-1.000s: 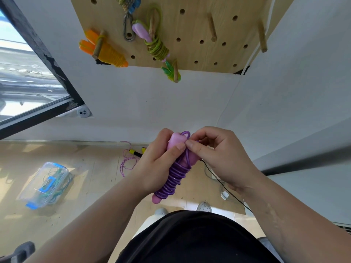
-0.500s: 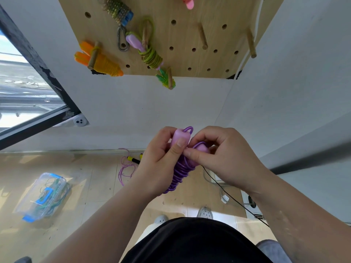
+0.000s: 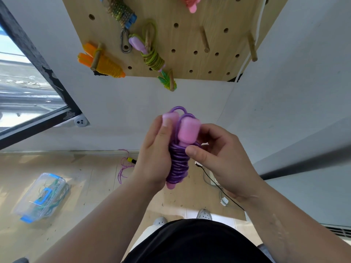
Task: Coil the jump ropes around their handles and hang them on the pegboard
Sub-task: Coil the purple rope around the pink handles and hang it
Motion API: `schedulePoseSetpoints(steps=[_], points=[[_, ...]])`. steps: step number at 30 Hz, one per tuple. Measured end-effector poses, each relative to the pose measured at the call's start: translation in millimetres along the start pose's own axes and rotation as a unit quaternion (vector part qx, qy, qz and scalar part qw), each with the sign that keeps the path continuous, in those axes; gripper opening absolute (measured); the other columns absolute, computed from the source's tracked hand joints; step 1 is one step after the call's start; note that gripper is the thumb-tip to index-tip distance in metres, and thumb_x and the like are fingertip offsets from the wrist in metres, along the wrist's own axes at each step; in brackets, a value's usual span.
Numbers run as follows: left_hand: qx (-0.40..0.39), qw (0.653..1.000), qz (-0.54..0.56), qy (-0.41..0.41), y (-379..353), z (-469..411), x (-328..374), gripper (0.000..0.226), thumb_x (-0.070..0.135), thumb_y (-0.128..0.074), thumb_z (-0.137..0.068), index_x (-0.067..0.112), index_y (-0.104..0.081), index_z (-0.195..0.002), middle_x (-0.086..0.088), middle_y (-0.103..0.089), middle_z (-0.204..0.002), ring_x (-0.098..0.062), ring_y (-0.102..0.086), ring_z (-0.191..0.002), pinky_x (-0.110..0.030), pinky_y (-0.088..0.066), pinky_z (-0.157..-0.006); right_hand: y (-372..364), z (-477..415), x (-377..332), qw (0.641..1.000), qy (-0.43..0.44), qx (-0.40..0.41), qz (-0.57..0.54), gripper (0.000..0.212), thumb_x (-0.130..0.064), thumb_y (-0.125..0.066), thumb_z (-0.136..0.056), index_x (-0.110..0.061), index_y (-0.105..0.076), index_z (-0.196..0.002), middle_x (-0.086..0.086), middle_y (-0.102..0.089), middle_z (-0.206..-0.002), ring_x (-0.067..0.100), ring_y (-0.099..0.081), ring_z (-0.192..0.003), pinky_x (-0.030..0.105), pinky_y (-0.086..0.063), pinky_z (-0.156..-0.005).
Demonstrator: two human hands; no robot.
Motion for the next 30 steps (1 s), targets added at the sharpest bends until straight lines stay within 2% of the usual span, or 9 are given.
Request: schedulePoseSetpoints(steps=[3, 6, 11, 14, 16, 19, 21, 25, 30], points=[[0.027, 0.992, 0.059, 0.112, 12.3, 2.3, -17.8, 0.049, 0.051, -0.039, -0.104, 0.011, -0.065, -0.115, -0.025, -0.07, -0.086, -0.038, -0.063, -0.059, -0.047, -0.056, -0.052, 3.1, 1.6, 5.6, 0.999, 0.01, -0.023, 0.029, 0.027, -0.022, -0.074, -0.085, -0.023, -0.074, -0.113, 0.001, -0.074, -0.102, 0.016, -0.068, -0.09, 0.046, -0.053, -0.08], [0.013, 0.979, 0.101, 0.179, 14.1, 6.6, -33.8, 0.063, 0.055, -0.042, -0.102, -0.003, -0.064, -0.114, -0.025, -0.069, -0.085, -0.038, -0.066, -0.062, -0.04, -0.056, -0.055, 4.5, 3.7, 5.8, 0.992, 0.043, -0.023, 0.118, 0.012, -0.017, -0.071, -0.089, -0.023, -0.077, -0.098, -0.006, -0.072, -0.094, 0.016, -0.067, -0.086, 0.039, -0.054, -0.076], [0.012, 0.961, 0.125, 0.247, 14.0, 6.1, -54.7, 0.056, 0.053, -0.056, -0.092, 0.001, -0.072, -0.108, -0.021, -0.07, -0.092, -0.034, -0.066, -0.073, -0.042, -0.057, -0.069, 0.6, 4.9, -1.0, 0.966, 0.094, -0.007, 0.241, 0.008, -0.02, -0.067, -0.094, -0.025, -0.071, -0.09, -0.014, -0.068, -0.082, 0.011, -0.065, -0.081, 0.019, -0.049, -0.069], [0.027, 0.959, 0.148, 0.241, 13.8, 3.8, -58.2, 0.062, 0.057, -0.047, -0.097, 0.002, -0.068, -0.118, -0.024, -0.07, -0.104, -0.035, -0.069, -0.093, -0.047, -0.056, -0.089, -14.1, 4.0, -1.4, 0.928, 0.137, -0.013, 0.345, 0.018, -0.033, -0.069, -0.089, -0.022, -0.061, -0.077, -0.013, -0.055, -0.069, 0.01, -0.054, -0.072, 0.021, -0.041, -0.064], [0.007, 0.968, 0.128, 0.216, 15.0, 3.5, -55.1, 0.058, 0.058, -0.057, -0.093, 0.008, -0.064, -0.122, -0.019, -0.07, -0.103, -0.032, -0.069, -0.093, -0.045, -0.058, -0.084, -22.6, 1.6, 4.2, 0.929, 0.128, -0.021, 0.345, 0.023, -0.034, -0.071, -0.088, -0.022, -0.057, -0.074, -0.013, -0.053, -0.067, 0.011, -0.052, -0.07, 0.022, -0.039, -0.063], [-0.032, 0.977, 0.08, 0.193, 19.7, 5.5, -50.5, 0.045, 0.037, -0.075, -0.085, 0.019, -0.064, -0.124, -0.014, -0.073, -0.108, -0.027, -0.072, -0.093, -0.041, -0.06, -0.079, -17.5, -7.2, 11.9, 0.963, 0.078, 0.006, 0.259, 0.02, -0.029, -0.074, -0.089, -0.021, -0.063, -0.073, -0.015, -0.056, -0.062, 0.009, -0.052, -0.061, 0.019, -0.04, -0.06], [-0.022, 0.98, 0.08, 0.183, 24.7, 4.8, -47.5, 0.047, 0.031, -0.073, -0.081, 0.019, -0.065, -0.125, -0.013, -0.075, -0.112, -0.026, -0.073, -0.093, -0.039, -0.06, -0.077, -14.2, -14.0, 13.7, 0.977, 0.051, 0.011, 0.207, 0.017, -0.023, -0.076, -0.089, -0.019, -0.066, -0.075, -0.011, -0.059, -0.061, 0.006, -0.052, -0.059, 0.021, -0.044, -0.061], [0.047, 0.978, 0.137, 0.148, 34.9, -5.1, -42.3, 0.045, 0.027, -0.067, -0.085, 0.007, -0.065, -0.124, -0.016, -0.072, -0.116, -0.028, -0.07, -0.095, -0.045, -0.059, -0.082, -8.8, -25.7, 15.5, 0.994, 0.006, -0.03, 0.109, 0.009, -0.015, -0.076, -0.089, -0.023, -0.076, -0.086, -0.004, -0.073, -0.079, 0.017, -0.069, -0.078, 0.037, -0.059, -0.078], [0.103, 0.975, 0.133, 0.142, 32.7, -20.0, -53.8, 0.026, 0.017, -0.06, -0.097, 0.003, -0.062, -0.119, -0.014, -0.067, -0.104, -0.028, -0.063, -0.088, -0.043, -0.053, -0.072, 12.9, -43.0, 17.3, 0.981, 0.004, -0.037, 0.191, 0.023, -0.01, -0.073, -0.088, -0.033, -0.074, -0.087, -0.012, -0.071, -0.08, 0.004, -0.065, -0.074, 0.016, -0.05, -0.069]])
Point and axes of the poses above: each hand's wrist, its own z-axis away from the middle knuckle, its own y-axis out of the back of the hand, x = y × z, the point moved 7 cm from there along -z, towards the middle knuckle
